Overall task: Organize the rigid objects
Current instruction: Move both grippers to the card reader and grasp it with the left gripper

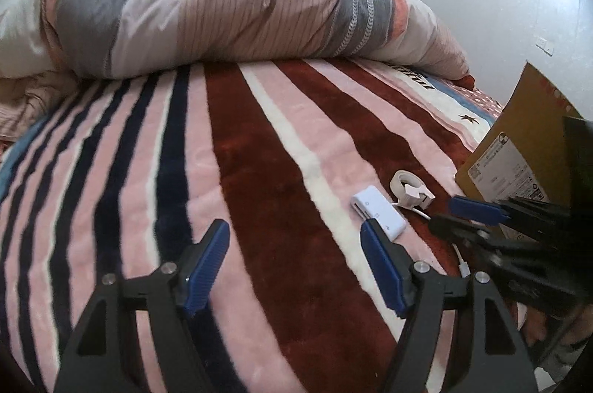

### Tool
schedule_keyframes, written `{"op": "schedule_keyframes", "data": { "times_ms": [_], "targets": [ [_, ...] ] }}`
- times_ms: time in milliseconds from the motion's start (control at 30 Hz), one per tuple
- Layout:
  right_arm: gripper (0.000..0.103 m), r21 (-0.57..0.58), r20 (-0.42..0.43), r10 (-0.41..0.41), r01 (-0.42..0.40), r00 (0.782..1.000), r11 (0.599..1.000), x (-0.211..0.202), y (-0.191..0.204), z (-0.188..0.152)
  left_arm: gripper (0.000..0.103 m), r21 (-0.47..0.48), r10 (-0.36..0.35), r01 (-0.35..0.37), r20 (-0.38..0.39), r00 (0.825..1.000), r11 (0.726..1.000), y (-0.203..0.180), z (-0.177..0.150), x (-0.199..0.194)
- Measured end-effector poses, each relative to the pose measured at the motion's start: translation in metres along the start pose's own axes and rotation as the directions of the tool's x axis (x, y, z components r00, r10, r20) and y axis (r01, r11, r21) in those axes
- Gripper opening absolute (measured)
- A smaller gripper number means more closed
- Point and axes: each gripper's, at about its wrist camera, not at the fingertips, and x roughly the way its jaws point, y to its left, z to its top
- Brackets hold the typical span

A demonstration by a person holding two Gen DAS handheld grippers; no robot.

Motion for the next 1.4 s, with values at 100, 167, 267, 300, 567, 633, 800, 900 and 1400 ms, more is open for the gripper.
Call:
{"op": "schedule_keyframes", "data": {
  "times_ms": [100, 167, 267, 300, 567, 633, 800, 900, 1400],
  "targets": [
    [0.045, 0.025, -0.003, -0.038, 0.038, 0.999, 0.999, 0.02, -0.012, 0.003, 0.071, 0.003, -0.034, 0.034, -0.019, 0.999, 0.999, 0.0, 0.0, 0.013],
    [0.046, 0.033, -0.006, -0.049, 0.049, 0.999, 0.998, 0.03, -0.017, 0.004, 0.071, 0.007, -0.055, 0.056, -0.028, 0.998, 0.998, -0.002, 0.001, 0.019],
    [0.041, 0.028, -0.003, -0.051, 0.051, 0.999, 0.998, 0.041, -0.021, 0.007, 0.071, 0.016, -0.115, 0.116, -0.039, 0.993, 0.993, -0.007, 0.001, 0.028],
    [0.032, 0.023, 0.002, -0.063, 0.063, 0.998, 0.998, 0.042, -0.021, 0.007, 0.071, 0.021, -0.142, 0.143, -0.042, 0.989, 0.99, -0.01, 0.001, 0.031],
    [0.029, -0.025, 0.017, -0.127, 0.127, 0.992, 0.992, 0.028, -0.018, -0.005, 0.071, 0.045, -0.271, 0.275, -0.086, 0.959, 0.96, -0.032, 0.004, 0.06],
    [0.029, -0.042, 0.019, -0.147, 0.148, 0.989, 0.988, 0.025, -0.015, -0.009, 0.069, 0.051, -0.273, 0.279, -0.1, 0.957, 0.959, -0.037, 0.004, 0.066],
    [0.029, -0.058, 0.017, -0.171, 0.172, 0.985, 0.983, 0.025, -0.015, -0.013, 0.048, 0.05, -0.249, 0.255, -0.106, 0.963, 0.966, -0.044, 0.005, 0.072],
    [0.029, -0.061, 0.014, -0.173, 0.173, 0.985, 0.983, 0.025, -0.015, -0.014, 0.029, 0.048, -0.273, 0.279, -0.11, 0.956, 0.959, -0.043, 0.005, 0.068],
    [0.028, -0.1, 0.003, -0.186, 0.185, 0.983, 0.978, 0.023, -0.012, -0.022, 0.078, -0.014, -0.23, 0.231, -0.131, 0.964, 0.973, -0.041, 0.01, 0.076]
  ]
}}
